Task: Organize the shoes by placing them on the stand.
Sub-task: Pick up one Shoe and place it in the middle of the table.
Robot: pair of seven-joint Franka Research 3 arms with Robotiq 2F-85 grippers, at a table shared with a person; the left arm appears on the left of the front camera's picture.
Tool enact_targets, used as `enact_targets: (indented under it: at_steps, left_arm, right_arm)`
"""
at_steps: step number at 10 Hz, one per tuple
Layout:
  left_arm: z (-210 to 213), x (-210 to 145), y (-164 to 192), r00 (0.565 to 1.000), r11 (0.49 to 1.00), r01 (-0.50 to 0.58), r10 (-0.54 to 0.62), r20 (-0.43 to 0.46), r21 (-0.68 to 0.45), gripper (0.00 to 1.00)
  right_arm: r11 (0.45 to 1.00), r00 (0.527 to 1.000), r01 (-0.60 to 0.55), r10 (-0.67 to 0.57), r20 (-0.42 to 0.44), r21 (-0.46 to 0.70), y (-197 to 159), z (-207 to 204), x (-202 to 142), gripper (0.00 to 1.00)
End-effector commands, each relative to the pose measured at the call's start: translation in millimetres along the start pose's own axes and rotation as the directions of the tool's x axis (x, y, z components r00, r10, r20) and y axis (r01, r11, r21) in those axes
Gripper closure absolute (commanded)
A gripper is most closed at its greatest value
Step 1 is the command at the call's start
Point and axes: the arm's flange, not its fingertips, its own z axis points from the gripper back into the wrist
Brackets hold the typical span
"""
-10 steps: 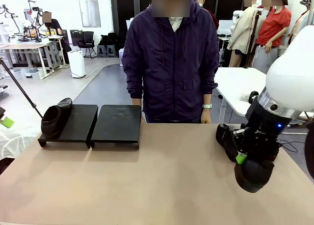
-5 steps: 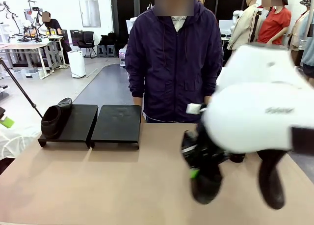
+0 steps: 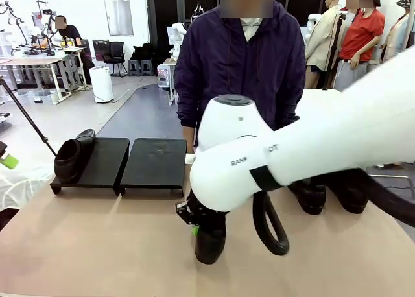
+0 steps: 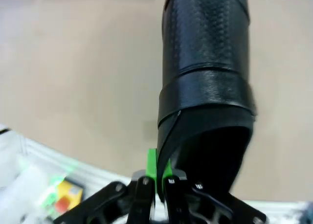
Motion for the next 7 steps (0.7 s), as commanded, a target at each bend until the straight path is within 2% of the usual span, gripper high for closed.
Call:
enact_targets:
  at_steps: [1,7]
  left_arm:
    - [-1,1,-1,1.000,1.000,-0.005,0.005,0.015,-0.008,0.00]
    - [-1,1,-1,1.000,1.000,-0.005,0.005,0.015,-0.008,0.00]
  right_arm:
    - [0.994,0.996,0.087,-0.087,0.010,-0.061,33,-17,31,1.00]
    - [0.997,0.995,0.062,-0.066,-0.073,-0.056,47,-41,44,1.00]
